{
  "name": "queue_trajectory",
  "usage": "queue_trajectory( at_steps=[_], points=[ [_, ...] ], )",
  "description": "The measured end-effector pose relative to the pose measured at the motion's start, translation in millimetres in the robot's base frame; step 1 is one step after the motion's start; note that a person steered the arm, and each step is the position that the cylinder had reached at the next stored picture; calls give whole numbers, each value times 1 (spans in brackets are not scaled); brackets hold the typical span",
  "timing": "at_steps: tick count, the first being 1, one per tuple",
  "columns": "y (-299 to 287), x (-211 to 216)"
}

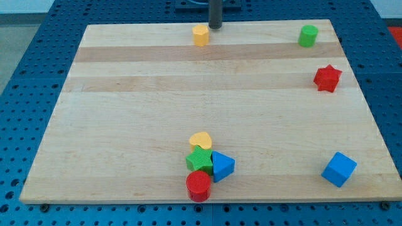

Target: Move the yellow hexagon closer to the yellow heart

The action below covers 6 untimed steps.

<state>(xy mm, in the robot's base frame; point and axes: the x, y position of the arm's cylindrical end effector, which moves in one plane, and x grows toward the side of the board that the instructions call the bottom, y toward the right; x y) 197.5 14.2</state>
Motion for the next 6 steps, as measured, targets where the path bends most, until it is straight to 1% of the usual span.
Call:
queue_trajectory(
  at_steps=[1,2,3,4,5,6],
  points=[
    [-25,0],
    [-29,0],
    [-29,18],
    [-44,72],
    [-58,141],
    [-70,198]
  ],
)
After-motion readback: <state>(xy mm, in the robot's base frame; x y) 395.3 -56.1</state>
